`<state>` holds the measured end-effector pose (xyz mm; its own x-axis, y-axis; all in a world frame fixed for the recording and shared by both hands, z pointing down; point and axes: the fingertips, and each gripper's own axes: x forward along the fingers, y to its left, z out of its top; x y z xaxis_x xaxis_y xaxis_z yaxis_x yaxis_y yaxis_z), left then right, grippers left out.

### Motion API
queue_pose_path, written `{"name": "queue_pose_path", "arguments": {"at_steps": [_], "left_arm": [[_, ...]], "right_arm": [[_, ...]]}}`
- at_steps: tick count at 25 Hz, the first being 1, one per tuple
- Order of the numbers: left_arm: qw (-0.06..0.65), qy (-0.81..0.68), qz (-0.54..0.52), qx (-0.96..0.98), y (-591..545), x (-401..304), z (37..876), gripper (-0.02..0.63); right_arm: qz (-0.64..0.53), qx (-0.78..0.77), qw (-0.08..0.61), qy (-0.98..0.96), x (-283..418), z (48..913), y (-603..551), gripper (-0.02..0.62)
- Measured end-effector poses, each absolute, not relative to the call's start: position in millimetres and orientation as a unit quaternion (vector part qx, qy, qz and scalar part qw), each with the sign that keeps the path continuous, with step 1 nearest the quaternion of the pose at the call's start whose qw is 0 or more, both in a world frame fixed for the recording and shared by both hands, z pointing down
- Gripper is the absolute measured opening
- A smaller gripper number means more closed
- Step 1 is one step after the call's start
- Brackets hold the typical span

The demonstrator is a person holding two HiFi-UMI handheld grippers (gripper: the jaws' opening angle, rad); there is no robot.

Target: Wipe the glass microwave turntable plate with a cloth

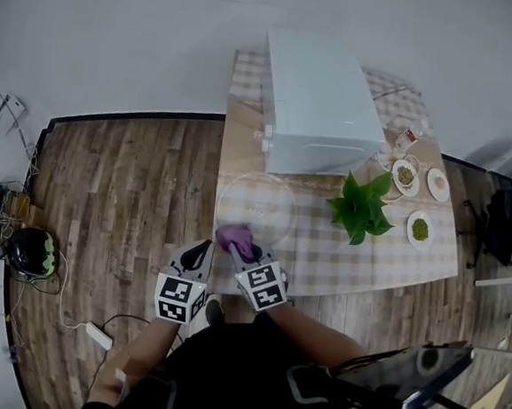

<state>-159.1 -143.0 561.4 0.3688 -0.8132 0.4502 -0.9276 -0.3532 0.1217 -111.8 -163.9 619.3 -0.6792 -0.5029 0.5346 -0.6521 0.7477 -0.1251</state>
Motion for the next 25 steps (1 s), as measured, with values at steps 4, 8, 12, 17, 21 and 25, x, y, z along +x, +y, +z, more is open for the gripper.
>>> {"name": "queue_pose_path", "arguments": {"at_steps": [4,8,12,17,21,25], "left_arm": [[0.189,-0.55,0.175,0.794,-147,-163,572,0.009],[0.2,-0.548,0.183,0.791,-148,-162,582,0.008],[0.225,-0.553,0.177,0.782,-150,-163,583,0.008],[0.231,-0.547,0.183,0.783,-150,-159,587,0.008],[0.232,-0.535,0.185,0.791,-150,-154,593,0.008],[0.235,-0.524,0.19,0.796,-148,-151,600,0.008]], "right_arm": [[0.163,0.306,0.249,-0.904,-121,637,-164,0.055],[0.165,0.293,0.263,-0.904,-123,651,-160,0.055],[0.184,0.303,0.267,-0.896,-116,660,-167,0.055],[0.181,0.31,0.287,-0.889,-108,671,-169,0.055],[0.175,0.323,0.288,-0.884,-101,672,-174,0.055],[0.183,0.344,0.294,-0.873,-89,674,-175,0.055]]}}
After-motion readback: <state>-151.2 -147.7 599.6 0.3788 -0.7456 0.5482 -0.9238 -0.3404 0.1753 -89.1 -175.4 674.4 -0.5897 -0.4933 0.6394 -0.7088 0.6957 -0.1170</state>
